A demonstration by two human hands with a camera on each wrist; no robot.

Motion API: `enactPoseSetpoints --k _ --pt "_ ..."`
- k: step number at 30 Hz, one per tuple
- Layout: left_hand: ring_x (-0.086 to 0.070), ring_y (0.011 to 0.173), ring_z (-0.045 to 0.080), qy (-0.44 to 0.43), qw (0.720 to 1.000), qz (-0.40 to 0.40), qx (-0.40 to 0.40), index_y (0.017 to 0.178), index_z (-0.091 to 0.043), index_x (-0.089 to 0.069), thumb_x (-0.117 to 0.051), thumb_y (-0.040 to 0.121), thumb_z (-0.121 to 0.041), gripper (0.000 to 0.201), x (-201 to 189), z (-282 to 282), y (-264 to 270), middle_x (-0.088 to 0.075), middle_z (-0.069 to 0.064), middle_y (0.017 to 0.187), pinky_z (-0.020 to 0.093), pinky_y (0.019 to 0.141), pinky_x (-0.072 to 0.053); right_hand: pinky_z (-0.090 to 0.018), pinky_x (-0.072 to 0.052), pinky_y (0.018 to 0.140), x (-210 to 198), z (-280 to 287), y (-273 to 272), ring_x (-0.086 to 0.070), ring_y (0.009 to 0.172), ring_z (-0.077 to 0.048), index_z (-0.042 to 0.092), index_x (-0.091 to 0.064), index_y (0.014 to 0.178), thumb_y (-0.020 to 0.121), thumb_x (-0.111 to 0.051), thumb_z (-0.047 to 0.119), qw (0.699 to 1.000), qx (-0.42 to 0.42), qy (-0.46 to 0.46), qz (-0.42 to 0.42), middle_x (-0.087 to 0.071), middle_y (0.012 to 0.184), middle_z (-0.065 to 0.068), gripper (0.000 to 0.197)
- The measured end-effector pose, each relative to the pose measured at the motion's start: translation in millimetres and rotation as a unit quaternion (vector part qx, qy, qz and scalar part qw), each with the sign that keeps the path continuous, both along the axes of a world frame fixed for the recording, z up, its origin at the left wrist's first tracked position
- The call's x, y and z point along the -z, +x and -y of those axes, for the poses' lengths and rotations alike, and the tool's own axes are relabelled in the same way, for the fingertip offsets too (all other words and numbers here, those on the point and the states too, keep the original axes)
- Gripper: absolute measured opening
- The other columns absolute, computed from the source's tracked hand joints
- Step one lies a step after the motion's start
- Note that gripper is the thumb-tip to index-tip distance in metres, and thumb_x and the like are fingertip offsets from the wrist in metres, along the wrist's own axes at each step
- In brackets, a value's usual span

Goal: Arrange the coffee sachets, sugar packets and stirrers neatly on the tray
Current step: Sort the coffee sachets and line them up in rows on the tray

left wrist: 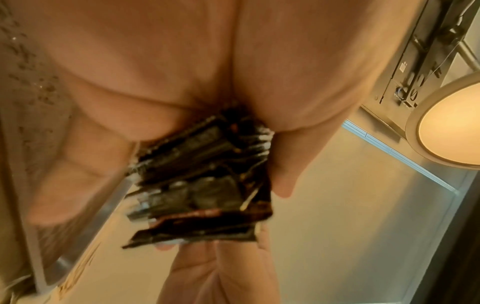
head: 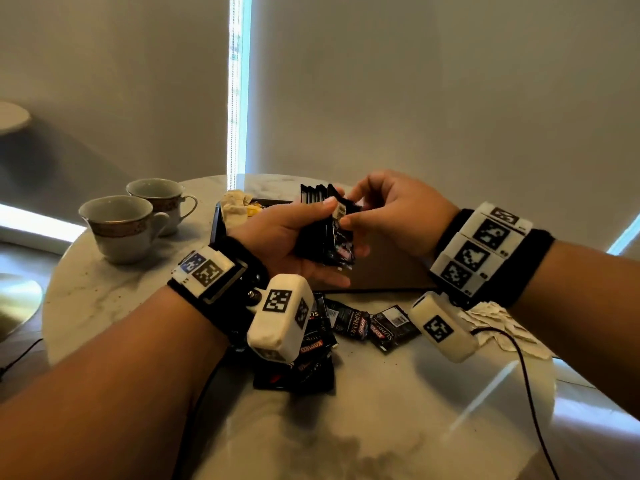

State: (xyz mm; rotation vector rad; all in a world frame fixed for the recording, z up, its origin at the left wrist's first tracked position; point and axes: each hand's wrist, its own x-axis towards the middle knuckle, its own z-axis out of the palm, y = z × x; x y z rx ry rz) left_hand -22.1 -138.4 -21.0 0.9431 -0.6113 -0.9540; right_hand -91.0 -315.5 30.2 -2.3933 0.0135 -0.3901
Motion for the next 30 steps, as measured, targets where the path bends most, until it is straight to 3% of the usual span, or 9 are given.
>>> enactPoseSetpoints --k 2,5,10,13,18,21,23,26,30 --pt "-0.069 0.107 0.034 0.004 0.999 -0.012 -0.030 0.126 -0.004 -0.056 -0.057 0.091 -0.035 0.047 -2 2 -1 -0.067 0.016 0.112 0.060 0.098 -0.049 -0.035 -0.050 0.073 -4 -1 -5 -0.053 0.082 -0.011 0.029 -0.056 0.098 0.067 -0.086 0.046 0.998 -0.009 -0.051 0.042 -0.057 0.101 0.001 0.047" --pt "-0.065 0.109 0.034 -0.018 0.998 -0.051 -0.027 0.139 -0.001 -0.049 -0.057 0.094 -0.039 0.060 0 4 -2 -0.062 0.020 0.122 0.049 0.096 -0.054 -0.028 -0.051 0.089 -10 -8 -16 -0.051 0.110 -0.008 0.031 -0.052 0.102 0.043 -0.086 0.061 0.986 -0.096 -0.132 -0.029 -0.045 0.137 0.007 0.074" --pt "-0.073 0.084 0.029 -0.085 0.992 -0.089 -0.021 0.097 -0.003 -0.071 -0.039 0.097 -0.043 0.051 0 11 -4 -0.072 0.017 0.097 0.039 0.074 -0.061 -0.045 -0.061 0.077 5 -19 -8 -0.070 0.092 -0.027 0.004 -0.054 0.101 0.060 -0.087 0.017 0.988 -0.140 -0.069 0.006 -0.067 0.098 -0.015 0.055" --pt "-0.073 0.089 0.030 -0.114 0.989 -0.094 -0.026 0.096 0.000 -0.074 -0.033 0.100 -0.033 0.054 2 10 -1 -0.073 0.019 0.099 0.044 0.082 -0.059 -0.044 -0.060 0.078 7 -18 -8 -0.069 0.089 -0.022 0.001 -0.050 0.095 0.065 -0.083 0.000 0.987 -0.155 -0.033 0.035 -0.063 0.096 -0.021 0.045" --pt "-0.066 0.108 0.031 -0.099 0.993 -0.057 -0.022 0.117 -0.003 -0.069 -0.047 0.096 -0.034 0.043 7 7 -2 -0.066 0.020 0.121 0.042 0.102 -0.049 -0.050 -0.060 0.079 5 -12 -12 -0.071 0.095 -0.027 0.026 -0.051 0.086 0.054 -0.089 0.025 0.983 -0.178 0.008 0.043 -0.065 0.102 -0.019 0.050" --pt "-0.064 0.107 0.032 -0.096 0.994 -0.059 -0.004 0.130 -0.002 -0.055 -0.046 0.098 -0.036 0.047 6 9 -4 -0.062 0.021 0.122 0.044 0.101 -0.048 -0.047 -0.060 0.080 7 -9 -11 -0.071 0.094 -0.019 0.034 -0.053 0.088 0.055 -0.093 0.027 0.986 -0.163 -0.022 0.038 -0.069 0.100 -0.008 0.052" --pt "-0.066 0.099 0.031 -0.085 0.995 -0.058 -0.007 0.127 -0.002 -0.053 -0.048 0.097 -0.040 0.049 7 10 -4 -0.063 0.020 0.114 0.040 0.092 -0.053 -0.043 -0.061 0.078 9 -13 -10 -0.070 0.090 -0.013 0.022 -0.057 0.094 0.059 -0.093 0.024 0.986 -0.155 -0.060 0.025 -0.070 0.097 -0.001 0.051" --pt "-0.067 0.097 0.031 -0.065 0.996 -0.042 -0.034 0.113 -0.003 -0.066 -0.056 0.095 -0.035 0.038 8 12 -4 -0.066 0.019 0.108 0.041 0.089 -0.055 -0.045 -0.060 0.081 10 -12 -14 -0.069 0.096 -0.021 0.005 -0.057 0.106 0.058 -0.094 0.033 0.983 -0.178 -0.035 -0.014 -0.068 0.103 -0.011 0.066" --pt "-0.064 0.084 0.026 -0.054 0.983 -0.086 -0.150 0.093 -0.017 -0.074 -0.064 0.088 -0.034 0.021 2 10 9 -0.064 0.011 0.089 0.044 0.076 -0.056 -0.034 -0.050 0.068 6 12 -19 -0.057 0.076 -0.014 0.021 -0.059 0.087 0.069 -0.078 0.062 0.985 -0.060 -0.159 -0.028 -0.062 0.085 0.002 0.048"
